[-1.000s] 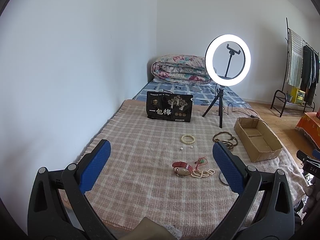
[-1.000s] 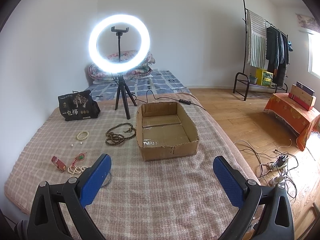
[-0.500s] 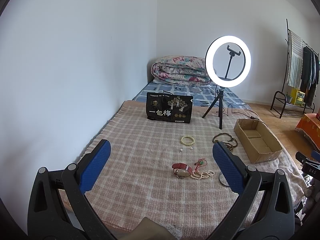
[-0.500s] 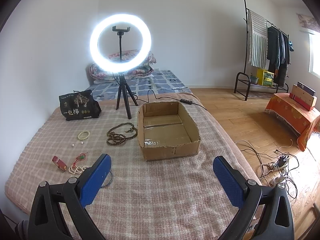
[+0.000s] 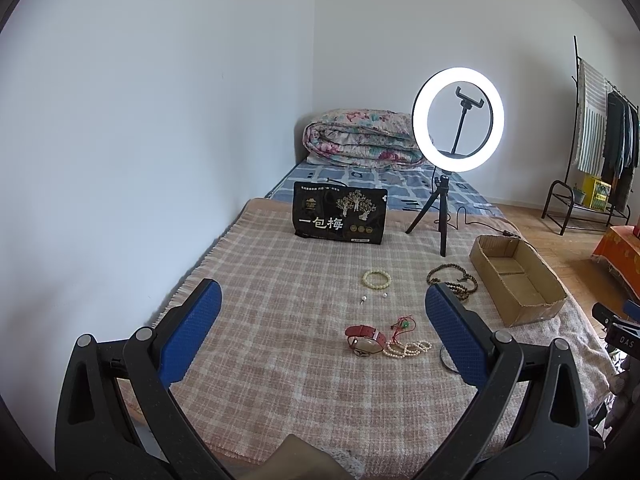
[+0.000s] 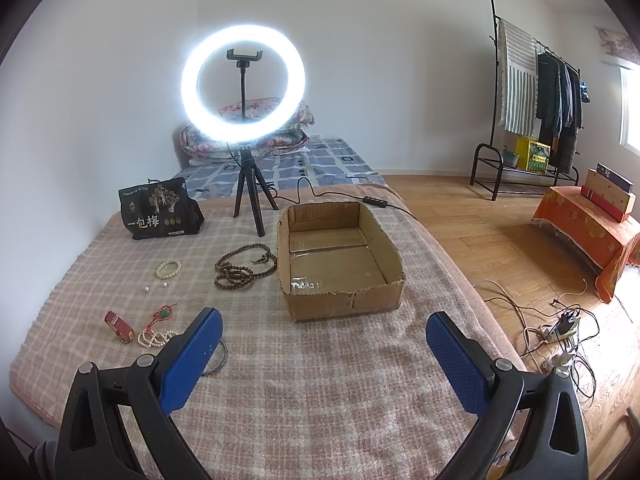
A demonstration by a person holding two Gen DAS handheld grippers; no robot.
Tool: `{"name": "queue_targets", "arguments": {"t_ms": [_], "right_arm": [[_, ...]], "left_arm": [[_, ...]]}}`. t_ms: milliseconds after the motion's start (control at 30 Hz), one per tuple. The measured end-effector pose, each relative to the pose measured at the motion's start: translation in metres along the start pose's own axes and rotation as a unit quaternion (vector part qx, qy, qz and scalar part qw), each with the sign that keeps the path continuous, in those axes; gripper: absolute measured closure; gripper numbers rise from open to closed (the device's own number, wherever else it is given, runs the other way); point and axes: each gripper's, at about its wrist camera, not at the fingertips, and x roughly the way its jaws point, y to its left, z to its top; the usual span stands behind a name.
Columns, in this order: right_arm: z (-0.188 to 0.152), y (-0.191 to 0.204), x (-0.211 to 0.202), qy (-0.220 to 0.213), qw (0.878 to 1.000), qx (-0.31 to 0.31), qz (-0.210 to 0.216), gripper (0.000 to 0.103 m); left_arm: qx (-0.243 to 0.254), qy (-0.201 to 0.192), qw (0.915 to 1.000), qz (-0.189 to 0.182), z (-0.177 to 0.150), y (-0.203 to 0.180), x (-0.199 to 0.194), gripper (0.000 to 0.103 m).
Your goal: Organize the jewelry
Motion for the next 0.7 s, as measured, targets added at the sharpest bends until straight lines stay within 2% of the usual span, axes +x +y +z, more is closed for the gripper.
{"name": "queue_targets", "arguments": {"t_ms": [300,700], "right_arm": [[-0.002,0.002,0.006,0.005,1.0,-0.004,0.003,0.0],[-0.003,0.008,0.02,0.017,1.0,-0.011,0.009,0.0]], "left_arm": [[0.0,0.001,1.0,0.002,-0.001,0.003,0.001,0.0],[-0.01,0.016,0.9997,0.013,-0.01,0.026,0.029,0.0]]}}
